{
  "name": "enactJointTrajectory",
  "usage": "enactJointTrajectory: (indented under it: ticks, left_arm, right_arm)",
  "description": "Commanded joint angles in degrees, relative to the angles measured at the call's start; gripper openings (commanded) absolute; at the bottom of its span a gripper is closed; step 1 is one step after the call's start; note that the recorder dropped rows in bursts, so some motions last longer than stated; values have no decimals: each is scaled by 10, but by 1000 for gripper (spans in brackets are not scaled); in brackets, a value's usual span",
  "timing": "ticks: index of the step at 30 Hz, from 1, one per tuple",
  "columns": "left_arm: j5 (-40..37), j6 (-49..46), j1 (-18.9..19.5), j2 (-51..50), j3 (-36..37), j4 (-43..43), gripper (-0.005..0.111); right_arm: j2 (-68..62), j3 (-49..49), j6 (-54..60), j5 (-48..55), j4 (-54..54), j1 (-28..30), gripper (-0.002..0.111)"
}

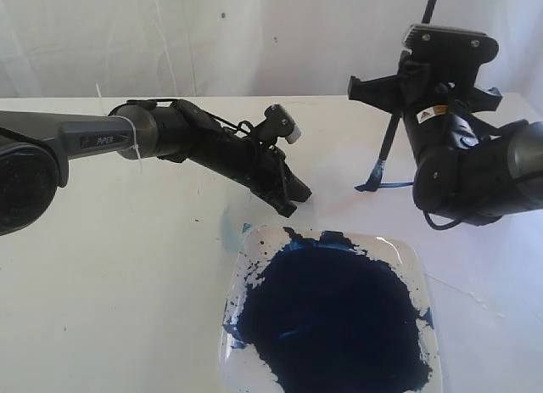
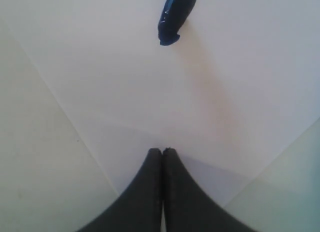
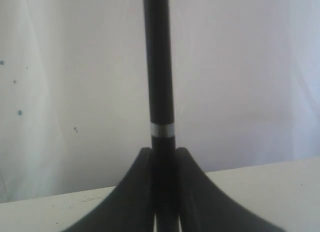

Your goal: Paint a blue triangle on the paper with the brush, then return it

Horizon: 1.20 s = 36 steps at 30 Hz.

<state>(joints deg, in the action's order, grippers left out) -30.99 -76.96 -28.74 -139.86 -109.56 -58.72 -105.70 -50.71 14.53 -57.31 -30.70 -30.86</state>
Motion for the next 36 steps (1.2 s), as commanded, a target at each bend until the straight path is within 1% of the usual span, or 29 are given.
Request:
enactJointTrajectory:
  ticks: [1,6,10,12,14,17,21,24,36]
  left_arm:
    - [-16,-4,-2,2,-2,-4,0]
    - [-16,-4,-2,2,-2,-4,0]
    - [-16,-4,-2,2,-2,-4,0]
    - [-16,-4,-2,2,-2,-4,0]
    - [-16,-4,-2,2,-2,-4,0]
    - [-16,-4,-2,2,-2,-4,0]
    - [-16,-4,-2,2,-2,-4,0]
    - [-18,-4,-2,2,-2,-4,0]
    - [-18,-4,-2,2,-2,-4,0]
  right_arm:
    - [22,0,31,12,-41,1,0]
    - [39,1,78,48,-95,1,0]
    - [46,1,129,50,-146,1,0]
    - [52,1,137,50,-172,1,0]
    - [57,1,137,50,-174,1,0]
    - [64,1,113,50,-143,1,0]
    - [62,-1,24,50,-42,1,0]
    - [55,-3,-2,43,10,1,0]
    - [15,-34,-2,49,7,1,0]
